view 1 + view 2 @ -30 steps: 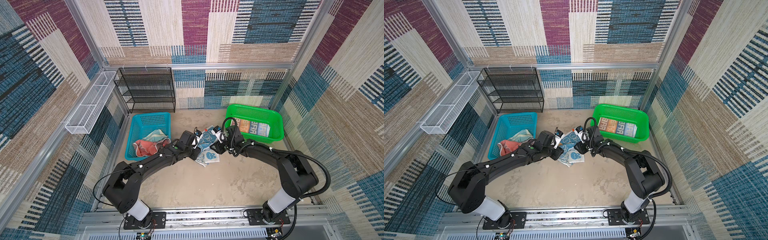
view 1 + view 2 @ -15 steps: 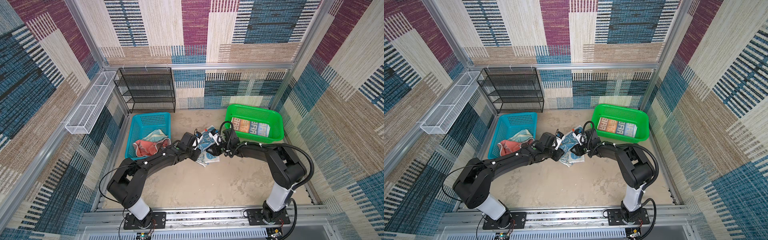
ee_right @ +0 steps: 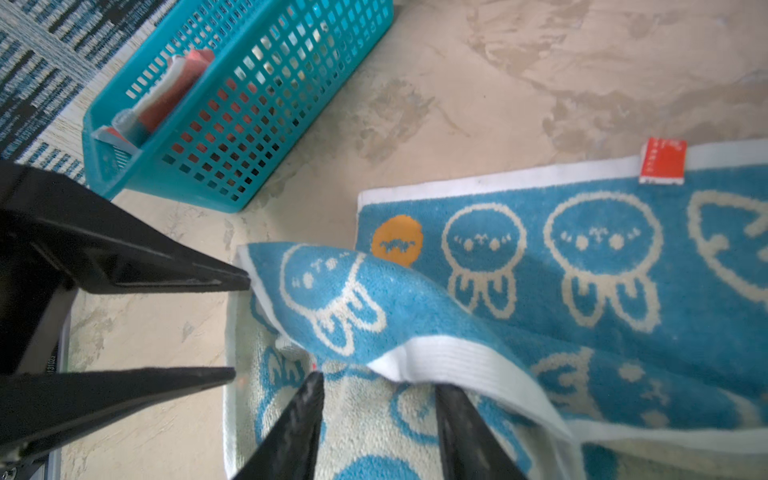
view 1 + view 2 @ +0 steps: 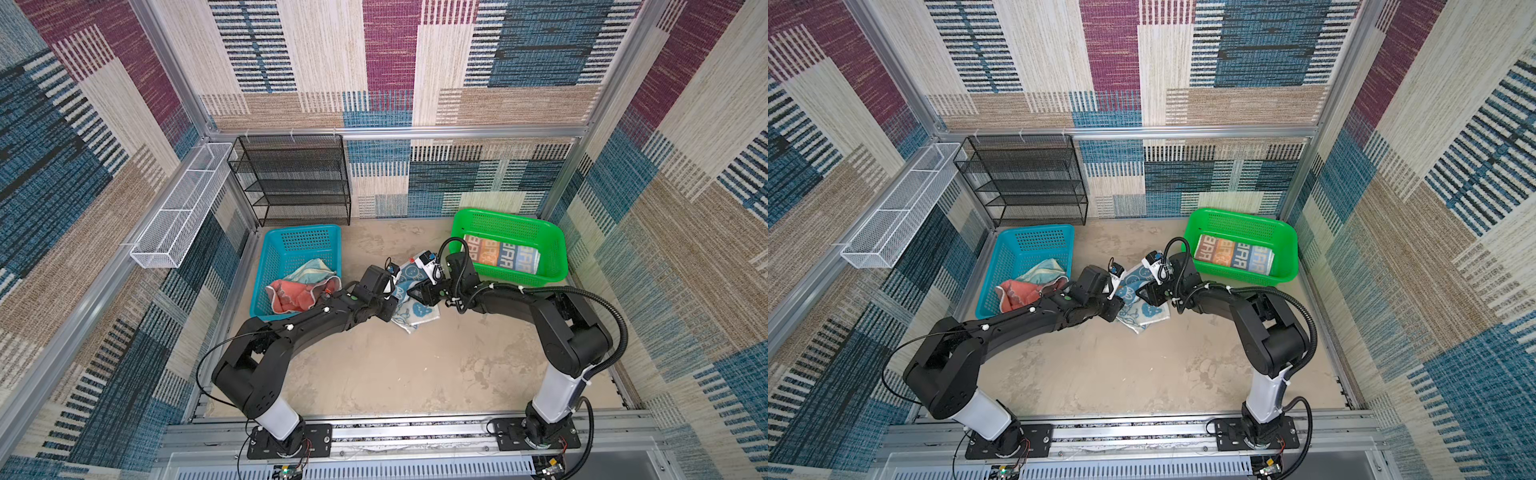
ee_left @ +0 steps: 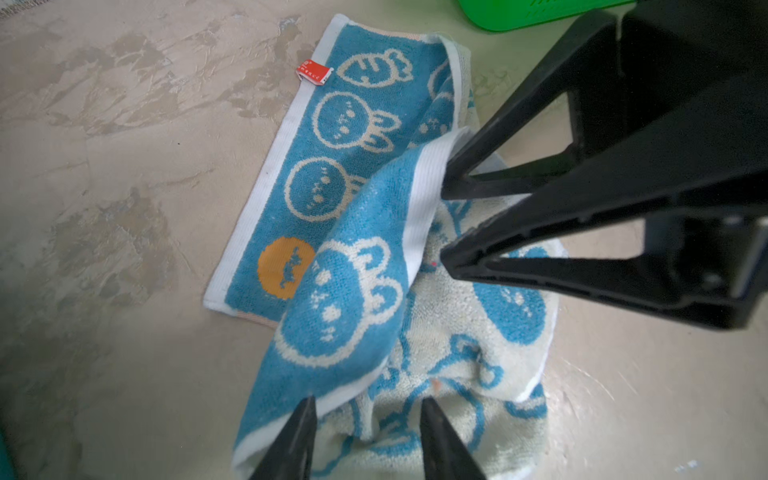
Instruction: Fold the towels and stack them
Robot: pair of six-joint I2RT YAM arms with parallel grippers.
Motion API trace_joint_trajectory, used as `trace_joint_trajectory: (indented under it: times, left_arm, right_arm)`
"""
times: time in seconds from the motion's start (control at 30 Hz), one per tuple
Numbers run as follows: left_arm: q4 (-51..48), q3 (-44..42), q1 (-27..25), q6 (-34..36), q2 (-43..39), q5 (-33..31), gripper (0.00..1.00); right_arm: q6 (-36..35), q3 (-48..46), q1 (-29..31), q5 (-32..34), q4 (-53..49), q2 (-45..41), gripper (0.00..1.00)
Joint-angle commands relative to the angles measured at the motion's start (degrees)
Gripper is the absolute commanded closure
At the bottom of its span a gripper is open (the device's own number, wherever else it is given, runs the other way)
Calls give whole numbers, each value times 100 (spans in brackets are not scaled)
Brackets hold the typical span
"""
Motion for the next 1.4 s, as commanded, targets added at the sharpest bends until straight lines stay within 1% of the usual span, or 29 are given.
trace_joint_trajectory:
  times: [0.0,0.27,0.47,0.57,0.77,0.97,1.17,1.37]
  left_arm:
    - [-170,23,12,-67,35,-247,54]
    - [-301,125,12,108,100,-439,52]
    - [48,-42,12,59,-167,-378,51]
    - [240,-182,12,6,-342,-323,49]
    - [409,-438,12,-65,-695,-450,47]
    - [558,-601,12,-127,-911,-498,46]
    - [726,-638,12,-257,-831,-435,46]
    - [1045,-556,12,-708,-465,-349,46]
  right_arm:
    - [-107,157,6,-112,190,38,54]
    - [-85,517,6,-415,177,323,54]
    - [0,696,8,-496,65,401,54]
    - [47,767,17,-623,26,489,54]
    - [113,839,147,-690,-150,484,55]
    - [259,839,225,-923,33,387,55]
    - [389,1026,226,-957,89,522,55]
    - [620,1340,226,-1036,125,887,55]
